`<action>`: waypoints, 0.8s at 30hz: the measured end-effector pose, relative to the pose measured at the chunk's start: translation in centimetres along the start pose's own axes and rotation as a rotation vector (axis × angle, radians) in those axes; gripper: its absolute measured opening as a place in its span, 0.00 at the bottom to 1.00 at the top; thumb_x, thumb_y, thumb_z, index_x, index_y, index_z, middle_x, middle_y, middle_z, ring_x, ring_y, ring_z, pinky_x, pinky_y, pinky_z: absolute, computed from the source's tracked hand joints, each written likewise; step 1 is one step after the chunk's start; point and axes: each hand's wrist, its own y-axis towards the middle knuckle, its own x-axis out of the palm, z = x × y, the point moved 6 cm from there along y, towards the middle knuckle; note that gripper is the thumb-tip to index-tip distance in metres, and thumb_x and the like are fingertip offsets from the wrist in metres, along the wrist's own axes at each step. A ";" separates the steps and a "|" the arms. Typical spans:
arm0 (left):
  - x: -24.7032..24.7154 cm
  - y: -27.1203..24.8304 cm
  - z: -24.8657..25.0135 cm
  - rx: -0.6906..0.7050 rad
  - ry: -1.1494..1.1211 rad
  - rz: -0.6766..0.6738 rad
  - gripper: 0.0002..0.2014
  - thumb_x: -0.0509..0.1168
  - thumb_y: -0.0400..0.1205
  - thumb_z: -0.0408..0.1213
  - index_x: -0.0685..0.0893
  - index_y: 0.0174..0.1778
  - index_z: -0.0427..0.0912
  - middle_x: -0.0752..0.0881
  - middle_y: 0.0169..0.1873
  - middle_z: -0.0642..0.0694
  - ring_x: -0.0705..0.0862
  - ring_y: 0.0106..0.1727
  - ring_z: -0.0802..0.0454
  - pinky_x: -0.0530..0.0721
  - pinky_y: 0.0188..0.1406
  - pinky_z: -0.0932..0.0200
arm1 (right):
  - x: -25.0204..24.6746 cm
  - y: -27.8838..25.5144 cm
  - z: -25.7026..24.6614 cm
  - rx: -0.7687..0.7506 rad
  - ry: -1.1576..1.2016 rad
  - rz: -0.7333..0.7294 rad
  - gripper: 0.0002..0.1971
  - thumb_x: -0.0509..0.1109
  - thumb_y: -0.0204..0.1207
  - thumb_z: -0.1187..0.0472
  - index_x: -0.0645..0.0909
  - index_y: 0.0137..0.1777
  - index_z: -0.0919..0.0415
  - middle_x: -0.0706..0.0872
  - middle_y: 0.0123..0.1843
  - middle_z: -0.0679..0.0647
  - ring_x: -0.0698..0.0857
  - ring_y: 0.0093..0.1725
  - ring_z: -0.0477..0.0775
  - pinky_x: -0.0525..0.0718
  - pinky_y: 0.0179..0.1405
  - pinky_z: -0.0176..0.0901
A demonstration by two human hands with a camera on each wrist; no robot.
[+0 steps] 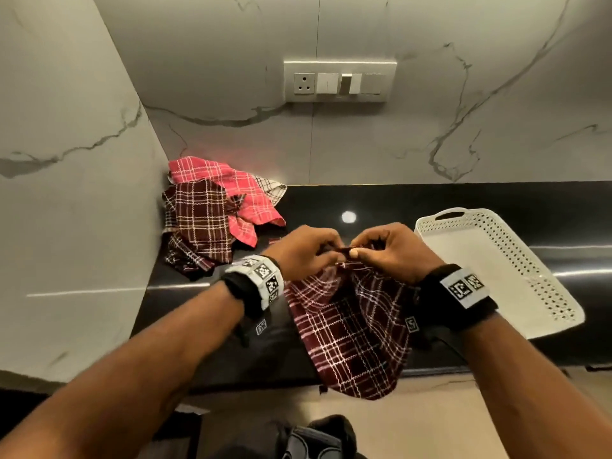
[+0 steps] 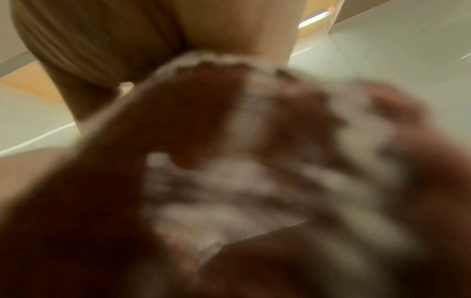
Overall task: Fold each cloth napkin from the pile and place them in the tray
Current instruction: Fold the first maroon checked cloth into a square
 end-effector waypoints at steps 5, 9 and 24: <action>-2.6 -4.0 -5.2 -0.086 0.231 -0.086 0.08 0.68 0.84 0.51 0.83 0.44 0.52 0.81 0.29 0.60 0.79 0.29 0.63 0.74 0.32 0.64 | -2.2 -2.7 2.5 0.026 -0.042 0.078 0.02 0.77 0.77 0.60 0.90 0.46 0.51 0.92 0.40 0.44 0.89 0.41 0.42 0.86 0.42 0.32; -3.6 -7.0 -7.1 -0.130 0.479 -0.152 0.08 0.65 0.85 0.52 0.86 0.53 0.56 0.86 0.38 0.59 0.83 0.37 0.59 0.76 0.39 0.60 | -4.8 -4.3 3.5 0.010 -0.006 0.186 0.03 0.75 0.79 0.62 0.90 0.46 0.53 0.91 0.40 0.45 0.88 0.39 0.44 0.84 0.40 0.31; -26.6 -5.3 1.7 -0.538 0.733 0.758 0.14 0.61 0.81 0.39 0.89 0.58 0.51 0.90 0.52 0.34 0.88 0.53 0.30 0.88 0.53 0.40 | -20.8 0.2 -1.9 -0.006 -0.344 0.773 0.12 0.70 0.76 0.70 0.91 0.55 0.60 0.93 0.51 0.64 0.91 0.52 0.65 0.88 0.57 0.55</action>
